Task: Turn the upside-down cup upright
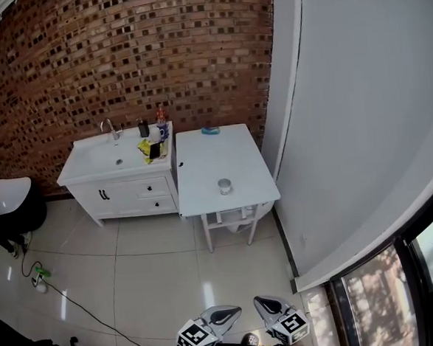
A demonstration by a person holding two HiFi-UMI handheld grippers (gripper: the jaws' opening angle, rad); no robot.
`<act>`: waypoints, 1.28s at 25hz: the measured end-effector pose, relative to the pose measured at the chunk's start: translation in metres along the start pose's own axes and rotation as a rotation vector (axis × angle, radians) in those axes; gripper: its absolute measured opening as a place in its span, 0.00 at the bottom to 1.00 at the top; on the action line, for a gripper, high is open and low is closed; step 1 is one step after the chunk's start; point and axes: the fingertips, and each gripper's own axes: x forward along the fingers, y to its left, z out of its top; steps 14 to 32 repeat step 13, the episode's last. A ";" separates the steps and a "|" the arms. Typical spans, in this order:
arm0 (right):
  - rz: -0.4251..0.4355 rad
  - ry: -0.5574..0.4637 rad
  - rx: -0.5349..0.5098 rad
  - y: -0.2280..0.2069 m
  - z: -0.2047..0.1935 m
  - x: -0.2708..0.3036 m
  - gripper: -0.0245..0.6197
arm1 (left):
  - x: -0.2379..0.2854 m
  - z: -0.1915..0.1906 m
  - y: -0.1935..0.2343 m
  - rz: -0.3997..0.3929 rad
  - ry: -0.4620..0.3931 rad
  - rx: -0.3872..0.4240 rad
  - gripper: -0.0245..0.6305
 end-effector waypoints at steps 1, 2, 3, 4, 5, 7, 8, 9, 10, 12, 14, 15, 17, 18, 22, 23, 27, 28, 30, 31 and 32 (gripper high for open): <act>0.005 -0.001 -0.001 0.002 0.000 0.001 0.03 | -0.001 0.001 0.000 0.003 -0.001 0.000 0.06; 0.008 -0.001 -0.003 0.003 0.001 0.002 0.03 | -0.002 0.002 0.000 0.006 -0.002 0.002 0.06; 0.011 -0.001 -0.005 0.005 0.002 0.003 0.03 | -0.003 0.001 0.000 0.008 -0.003 0.004 0.06; 0.013 -0.002 -0.008 0.006 0.001 0.004 0.03 | -0.004 0.000 0.000 0.010 -0.004 0.008 0.06; 0.015 -0.001 -0.010 0.007 0.001 0.005 0.03 | -0.005 -0.001 0.001 0.012 -0.005 0.011 0.06; 0.017 0.002 -0.012 0.010 -0.002 0.006 0.03 | -0.007 -0.004 0.002 0.017 -0.007 0.014 0.06; 0.018 0.004 -0.011 0.011 -0.003 0.007 0.03 | -0.008 -0.005 0.002 0.020 -0.007 0.013 0.06; 0.017 0.006 -0.010 0.013 -0.003 0.007 0.03 | -0.011 -0.006 0.002 0.022 -0.006 0.010 0.06; 0.016 0.008 -0.009 0.015 -0.004 0.008 0.03 | -0.013 -0.006 0.003 0.024 -0.005 0.006 0.06; 0.014 0.011 -0.008 0.019 -0.005 0.009 0.03 | -0.018 -0.007 0.004 0.026 -0.003 0.001 0.06; 0.013 0.013 -0.008 0.021 -0.005 0.010 0.03 | -0.021 -0.008 0.004 0.027 -0.003 -0.001 0.06; 0.013 0.013 -0.008 0.021 -0.005 0.010 0.03 | -0.021 -0.008 0.004 0.027 -0.003 -0.001 0.06; 0.013 0.013 -0.008 0.021 -0.005 0.010 0.03 | -0.021 -0.008 0.004 0.027 -0.003 -0.001 0.06; 0.013 0.013 -0.008 0.021 -0.005 0.010 0.03 | -0.021 -0.008 0.004 0.027 -0.003 -0.001 0.06; 0.013 0.013 -0.008 0.021 -0.005 0.010 0.03 | -0.021 -0.008 0.004 0.027 -0.003 -0.001 0.06; 0.013 0.013 -0.008 0.021 -0.005 0.010 0.03 | -0.021 -0.008 0.004 0.027 -0.003 -0.001 0.06; 0.013 0.013 -0.008 0.021 -0.005 0.010 0.03 | -0.021 -0.008 0.004 0.027 -0.003 -0.001 0.06; 0.013 0.013 -0.008 0.021 -0.005 0.010 0.03 | -0.021 -0.008 0.004 0.027 -0.003 -0.001 0.06; 0.013 0.013 -0.008 0.021 -0.005 0.010 0.03 | -0.021 -0.008 0.004 0.027 -0.003 -0.001 0.06; 0.013 0.013 -0.008 0.021 -0.005 0.010 0.03 | -0.021 -0.008 0.004 0.027 -0.003 -0.001 0.06; 0.013 0.013 -0.008 0.021 -0.005 0.010 0.03 | -0.021 -0.008 0.004 0.027 -0.003 -0.001 0.06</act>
